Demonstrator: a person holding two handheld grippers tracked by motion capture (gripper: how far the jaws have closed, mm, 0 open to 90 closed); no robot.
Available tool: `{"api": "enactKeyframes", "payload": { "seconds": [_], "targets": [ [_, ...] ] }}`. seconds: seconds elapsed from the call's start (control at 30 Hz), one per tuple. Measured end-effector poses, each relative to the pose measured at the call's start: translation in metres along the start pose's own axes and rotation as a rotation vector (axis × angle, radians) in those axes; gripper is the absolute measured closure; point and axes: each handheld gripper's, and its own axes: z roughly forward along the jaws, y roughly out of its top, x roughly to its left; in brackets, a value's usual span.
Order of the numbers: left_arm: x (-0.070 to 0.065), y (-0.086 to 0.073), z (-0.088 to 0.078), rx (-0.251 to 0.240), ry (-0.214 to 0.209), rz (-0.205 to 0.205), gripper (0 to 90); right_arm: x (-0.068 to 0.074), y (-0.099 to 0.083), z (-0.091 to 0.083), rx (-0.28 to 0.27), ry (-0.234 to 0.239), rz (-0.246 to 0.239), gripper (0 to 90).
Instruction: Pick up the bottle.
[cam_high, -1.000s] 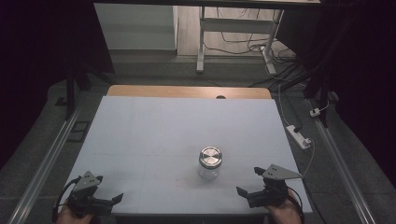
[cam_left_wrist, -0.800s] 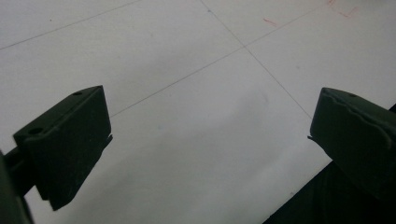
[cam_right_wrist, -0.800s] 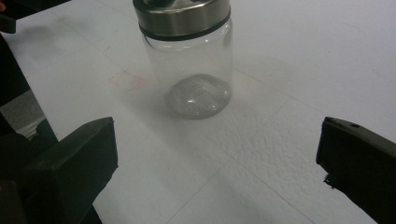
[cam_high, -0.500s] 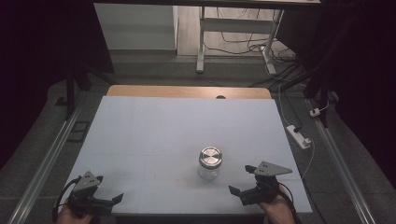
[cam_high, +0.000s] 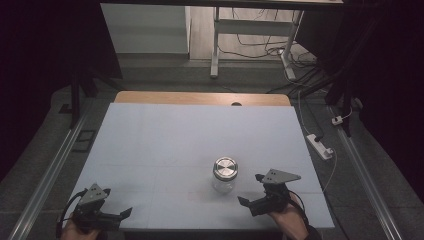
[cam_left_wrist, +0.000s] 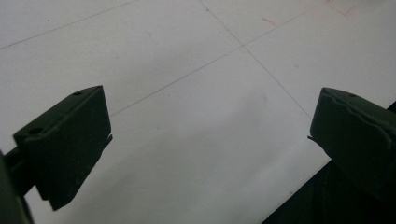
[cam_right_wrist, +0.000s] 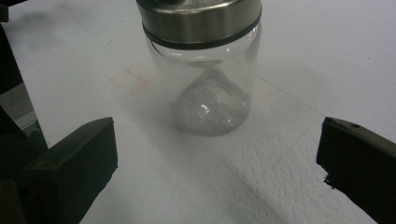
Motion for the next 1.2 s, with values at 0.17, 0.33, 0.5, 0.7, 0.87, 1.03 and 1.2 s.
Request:
{"api": "enactKeyframes", "payload": {
  "seconds": [0.17,0.33,0.5,0.7,0.87,1.03,1.2],
  "targets": [
    [0.000,0.000,0.000,-0.001,-0.001,-0.002,0.0,0.000,0.004,0.008,0.011,0.009,0.005,0.0],
    [0.000,0.000,0.000,0.001,-0.002,0.000,0.0,-0.002,0.007,0.015,0.015,0.028,0.023,0.0],
    [0.000,0.000,0.000,0.002,-0.003,-0.003,0.0,-0.003,0.012,0.027,0.040,0.031,0.010,0.0],
    [0.000,0.000,0.000,0.005,-0.005,-0.004,0.0,-0.002,0.018,0.038,0.057,0.032,-0.011,0.0],
    [0.001,0.000,0.000,0.005,-0.007,-0.004,0.0,0.000,0.023,0.047,0.078,0.020,-0.032,0.0],
    [0.001,0.000,0.000,0.005,-0.008,-0.004,0.0,0.001,0.027,0.055,0.096,0.029,-0.038,0.0],
    [0.001,0.000,0.001,0.006,-0.009,-0.004,0.0,0.001,0.031,0.062,0.100,0.033,-0.043,0.0]
  ]
}}
